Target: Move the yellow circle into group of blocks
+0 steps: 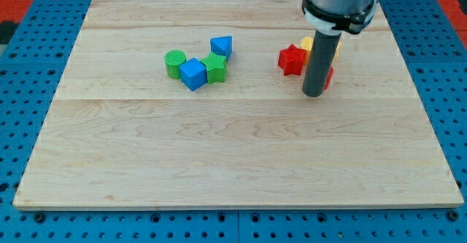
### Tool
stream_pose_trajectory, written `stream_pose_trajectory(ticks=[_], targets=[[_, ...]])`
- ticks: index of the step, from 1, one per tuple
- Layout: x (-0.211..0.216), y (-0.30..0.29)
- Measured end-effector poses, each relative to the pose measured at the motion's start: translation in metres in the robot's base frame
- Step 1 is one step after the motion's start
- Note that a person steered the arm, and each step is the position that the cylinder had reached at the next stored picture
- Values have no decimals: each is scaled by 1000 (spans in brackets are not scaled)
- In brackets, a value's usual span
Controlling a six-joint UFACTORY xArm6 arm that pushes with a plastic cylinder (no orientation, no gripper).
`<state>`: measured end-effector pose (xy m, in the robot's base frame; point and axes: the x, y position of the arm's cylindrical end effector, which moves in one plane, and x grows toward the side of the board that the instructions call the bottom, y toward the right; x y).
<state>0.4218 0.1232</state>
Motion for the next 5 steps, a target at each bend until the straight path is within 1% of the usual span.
stream_pose_trajectory(ticks=[1, 3, 4, 5], targets=[[-7, 1], [-4, 50], [-4, 42], [-7, 16]])
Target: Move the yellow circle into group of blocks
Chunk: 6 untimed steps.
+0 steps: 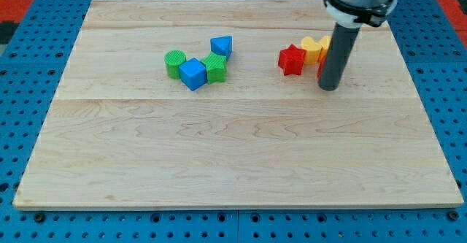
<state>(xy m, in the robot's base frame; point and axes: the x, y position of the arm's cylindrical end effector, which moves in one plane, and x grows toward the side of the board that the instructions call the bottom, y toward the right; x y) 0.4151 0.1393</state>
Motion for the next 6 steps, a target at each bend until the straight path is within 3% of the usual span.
stream_pose_trajectory(ticks=[1, 3, 5, 6], targets=[[-6, -12], [-10, 37], [-17, 9], [-17, 38]])
